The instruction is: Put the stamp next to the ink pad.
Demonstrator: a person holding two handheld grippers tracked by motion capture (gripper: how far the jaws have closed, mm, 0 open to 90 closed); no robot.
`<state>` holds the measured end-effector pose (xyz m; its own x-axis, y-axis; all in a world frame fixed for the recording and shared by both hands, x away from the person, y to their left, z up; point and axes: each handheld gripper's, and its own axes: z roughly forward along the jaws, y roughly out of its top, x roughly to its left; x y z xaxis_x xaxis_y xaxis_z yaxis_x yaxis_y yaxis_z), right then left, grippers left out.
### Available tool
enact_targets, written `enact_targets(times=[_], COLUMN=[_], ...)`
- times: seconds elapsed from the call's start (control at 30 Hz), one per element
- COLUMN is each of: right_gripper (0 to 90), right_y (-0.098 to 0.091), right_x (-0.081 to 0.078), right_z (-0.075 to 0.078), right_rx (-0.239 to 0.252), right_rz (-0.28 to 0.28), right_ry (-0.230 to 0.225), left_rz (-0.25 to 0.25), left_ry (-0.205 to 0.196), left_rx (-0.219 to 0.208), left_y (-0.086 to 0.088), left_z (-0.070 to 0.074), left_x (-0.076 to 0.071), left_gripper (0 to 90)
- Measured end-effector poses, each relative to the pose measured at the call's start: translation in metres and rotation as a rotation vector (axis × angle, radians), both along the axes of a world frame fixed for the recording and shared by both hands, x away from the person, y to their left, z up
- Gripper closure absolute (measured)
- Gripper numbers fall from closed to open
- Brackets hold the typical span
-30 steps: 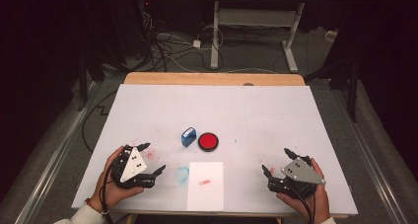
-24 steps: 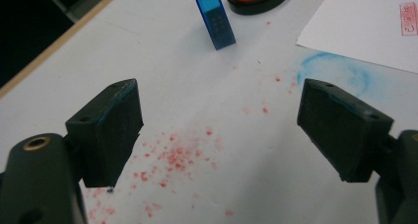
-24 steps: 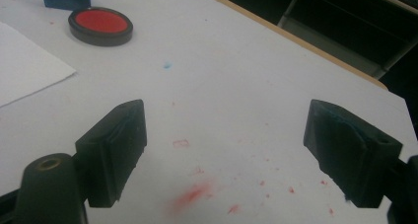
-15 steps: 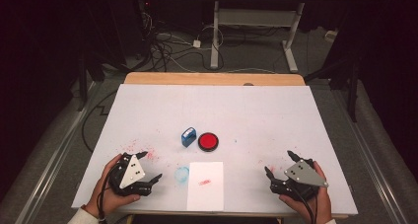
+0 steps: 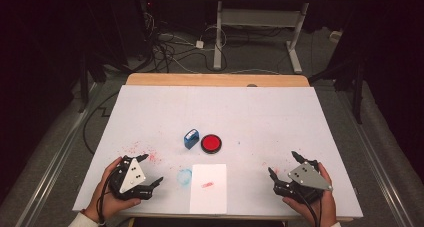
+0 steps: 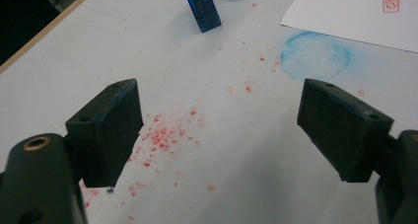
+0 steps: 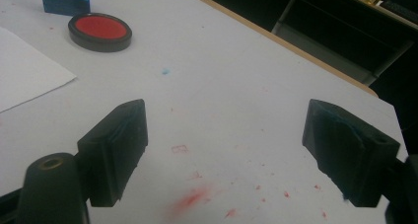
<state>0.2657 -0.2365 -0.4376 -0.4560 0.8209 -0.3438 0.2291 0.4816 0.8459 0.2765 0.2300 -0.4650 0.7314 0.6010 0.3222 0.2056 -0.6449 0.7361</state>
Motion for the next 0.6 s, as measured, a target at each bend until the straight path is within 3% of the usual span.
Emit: enact_targets(times=[0.6], right_gripper=[18.5], right_y=[-0.0005], right_x=[0.0009], right_z=[-0.0020], right_rx=[-0.008], right_rz=[0.000], right_ry=[0.007], left_rz=[-0.008], left_ry=[0.013], left_rx=[0.016], left_y=[-0.0014], left_z=[-0.0016], left_x=[0.0015], left_gripper=[17.1])
